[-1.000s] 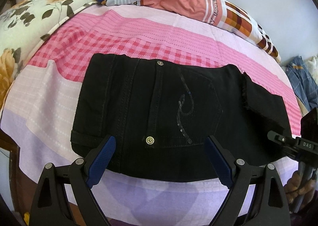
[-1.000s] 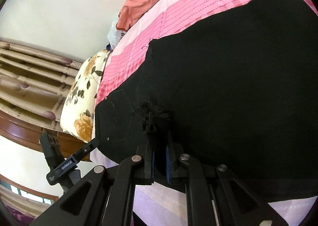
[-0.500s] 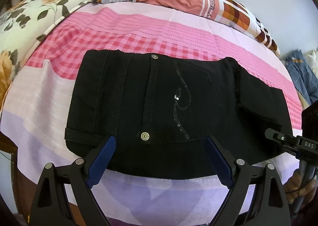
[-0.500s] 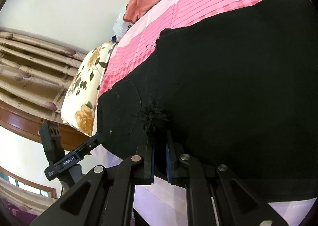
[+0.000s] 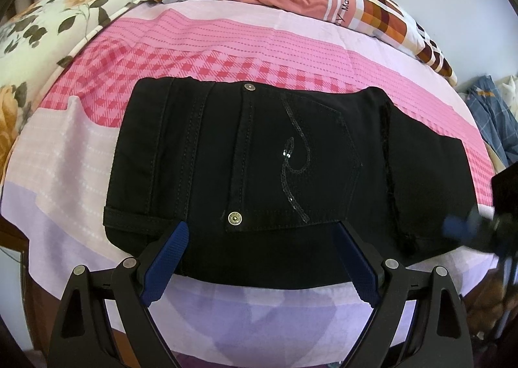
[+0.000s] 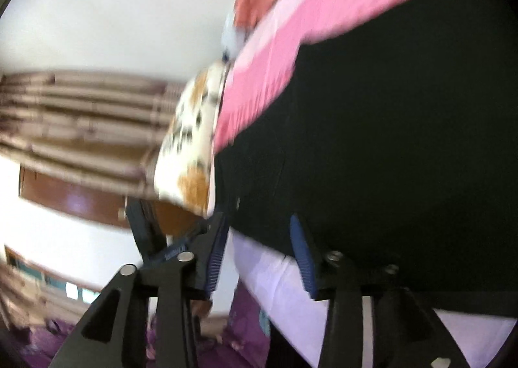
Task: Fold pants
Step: 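Release the hem with the right gripper and flatten the folded trousers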
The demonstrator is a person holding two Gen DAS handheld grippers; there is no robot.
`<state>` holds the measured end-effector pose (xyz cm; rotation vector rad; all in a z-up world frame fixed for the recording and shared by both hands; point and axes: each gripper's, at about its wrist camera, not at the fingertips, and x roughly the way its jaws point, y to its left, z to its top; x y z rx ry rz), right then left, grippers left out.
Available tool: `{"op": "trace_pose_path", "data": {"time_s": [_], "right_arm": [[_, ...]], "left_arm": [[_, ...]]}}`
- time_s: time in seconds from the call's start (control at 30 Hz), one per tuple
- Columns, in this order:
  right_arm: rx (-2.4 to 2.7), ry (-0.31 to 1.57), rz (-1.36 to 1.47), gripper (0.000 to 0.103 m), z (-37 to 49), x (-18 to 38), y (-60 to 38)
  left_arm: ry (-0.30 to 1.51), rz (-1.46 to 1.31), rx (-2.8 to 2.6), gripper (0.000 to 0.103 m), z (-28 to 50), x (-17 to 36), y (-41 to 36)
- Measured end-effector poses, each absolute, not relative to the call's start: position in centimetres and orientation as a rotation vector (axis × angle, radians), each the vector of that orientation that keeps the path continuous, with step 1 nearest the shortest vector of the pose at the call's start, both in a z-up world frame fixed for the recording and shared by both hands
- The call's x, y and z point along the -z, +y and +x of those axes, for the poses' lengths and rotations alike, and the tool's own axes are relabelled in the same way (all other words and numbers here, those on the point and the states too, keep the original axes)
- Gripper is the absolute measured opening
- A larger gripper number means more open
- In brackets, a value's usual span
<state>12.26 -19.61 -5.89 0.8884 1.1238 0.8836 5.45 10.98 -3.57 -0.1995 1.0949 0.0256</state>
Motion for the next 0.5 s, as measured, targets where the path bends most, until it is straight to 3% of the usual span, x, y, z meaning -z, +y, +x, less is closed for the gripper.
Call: {"op": "trace_pose_path", "data": {"time_s": [0.27,0.4,0.5], "right_arm": [[-0.83,1.117,0.967,0.046,12.4,6.2,-24.0],[-0.925,1.2,1.153,0.056,10.4,7.9,-23.2],[-0.91,1.278,1.271,0.058,9.4,9.6,-21.8]], "left_arm": [[1.095,-0.207,-0.014,0.091,5.5,3.5,11.1],[1.091,-0.206,0.003,0.091,5.4,3.5,10.8],[1.109,-0.201,0.007,0.091,5.5,3.8,10.5]]}}
